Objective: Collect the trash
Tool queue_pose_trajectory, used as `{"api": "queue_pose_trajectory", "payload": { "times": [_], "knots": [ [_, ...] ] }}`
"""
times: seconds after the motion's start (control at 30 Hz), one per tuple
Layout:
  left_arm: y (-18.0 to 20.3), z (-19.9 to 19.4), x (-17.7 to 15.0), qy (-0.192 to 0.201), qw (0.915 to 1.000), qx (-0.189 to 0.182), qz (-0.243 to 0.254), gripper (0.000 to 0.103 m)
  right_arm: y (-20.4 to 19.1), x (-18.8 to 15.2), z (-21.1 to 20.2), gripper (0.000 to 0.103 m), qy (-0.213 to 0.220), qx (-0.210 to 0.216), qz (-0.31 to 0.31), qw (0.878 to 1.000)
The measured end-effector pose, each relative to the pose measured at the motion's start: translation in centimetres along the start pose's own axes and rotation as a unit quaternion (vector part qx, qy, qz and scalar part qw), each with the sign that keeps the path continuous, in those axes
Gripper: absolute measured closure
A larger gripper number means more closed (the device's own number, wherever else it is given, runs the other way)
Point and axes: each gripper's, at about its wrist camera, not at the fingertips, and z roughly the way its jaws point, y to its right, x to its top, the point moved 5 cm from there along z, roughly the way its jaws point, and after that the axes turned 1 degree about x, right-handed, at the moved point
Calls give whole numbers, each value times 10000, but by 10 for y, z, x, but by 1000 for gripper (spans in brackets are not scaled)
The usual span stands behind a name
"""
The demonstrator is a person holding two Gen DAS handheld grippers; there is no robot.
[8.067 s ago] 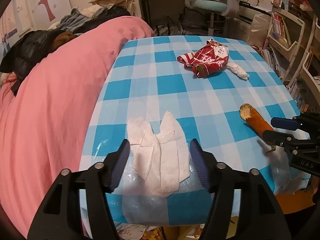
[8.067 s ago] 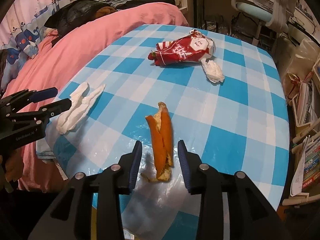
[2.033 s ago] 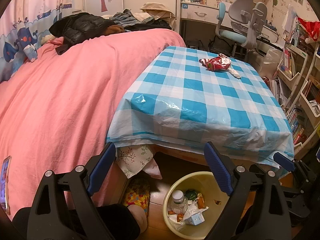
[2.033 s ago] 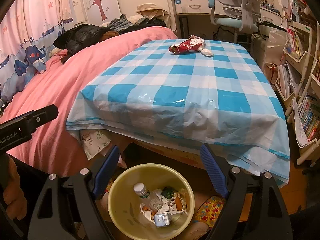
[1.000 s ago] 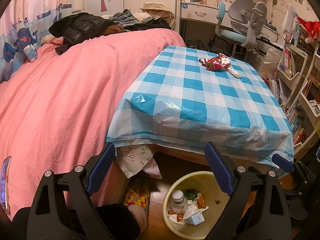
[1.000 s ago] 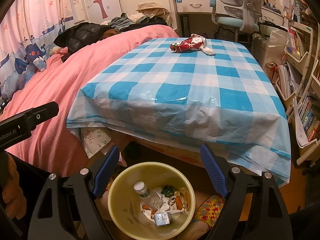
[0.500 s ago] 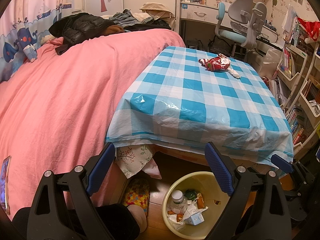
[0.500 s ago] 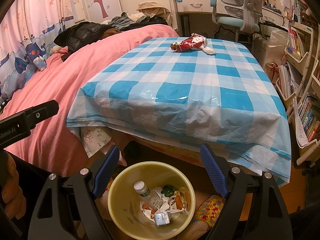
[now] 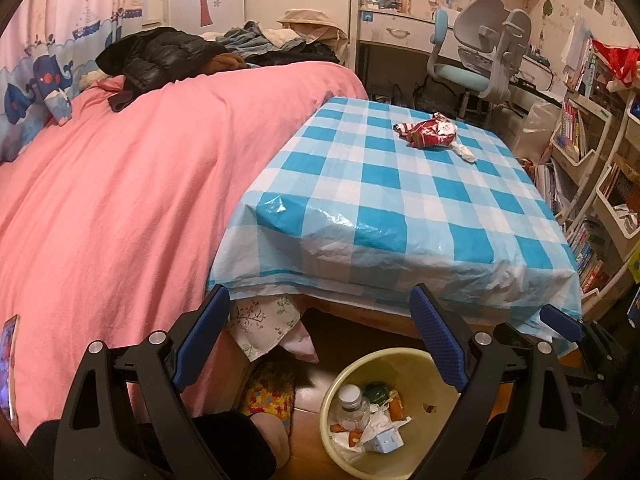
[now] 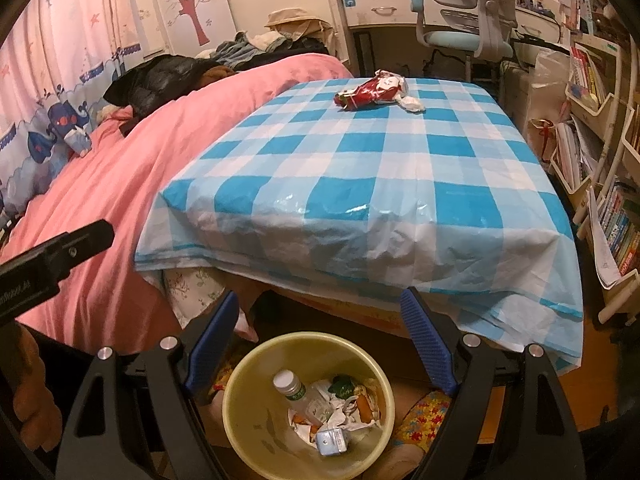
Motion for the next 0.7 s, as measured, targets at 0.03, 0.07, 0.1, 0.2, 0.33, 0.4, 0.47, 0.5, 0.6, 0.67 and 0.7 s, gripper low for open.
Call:
{"api": "queue_pose_trajectory", "payload": {
  "times": [0.03, 0.07, 0.1, 0.2, 0.33, 0.4, 0.47, 0.5, 0.6, 0.67, 0.7],
  "knots": [
    [0, -1, 2, 15, 10000, -26, -14, 15, 1, 3, -1, 24, 11, 2, 4, 10000],
    [0, -1, 7, 29, 10000, -74, -29, 15, 1, 7, -1, 24, 15, 15, 4, 10000],
    [1, -1, 10, 36, 9999, -109, -33, 15, 2, 11, -1, 24, 29, 33, 8, 10000],
    [3, 1, 24, 79, 9997, -226, -18, 15, 7, 31, -1, 24, 104, 40, -20, 9999],
    [6, 11, 51, 152, 9994, -302, 71, 15, 18, 65, 1, 24, 224, -33, -107, 9997],
    [8, 19, 64, 174, 9992, -348, 92, 15, 26, 84, 6, 20, 253, -101, -178, 9995],
    [11, 29, 77, 178, 9991, -378, 99, 15, 35, 102, 14, 19, 300, -196, -226, 9991],
    [14, 36, 84, 160, 9990, -413, 84, 15, 40, 110, 19, 19, 289, -227, -225, 9991],
    [24, 54, 100, 106, 9986, -506, 73, 15, 55, 132, 39, 19, 251, -285, -178, 9991],
    [34, 67, 114, 107, 9981, -582, 145, 15, 62, 145, 53, 19, 223, -330, -178, 9990],
    [41, 74, 121, 124, 9978, -616, 222, 15, 65, 151, 61, 19, 205, -359, -184, 9990]
  ]
}}
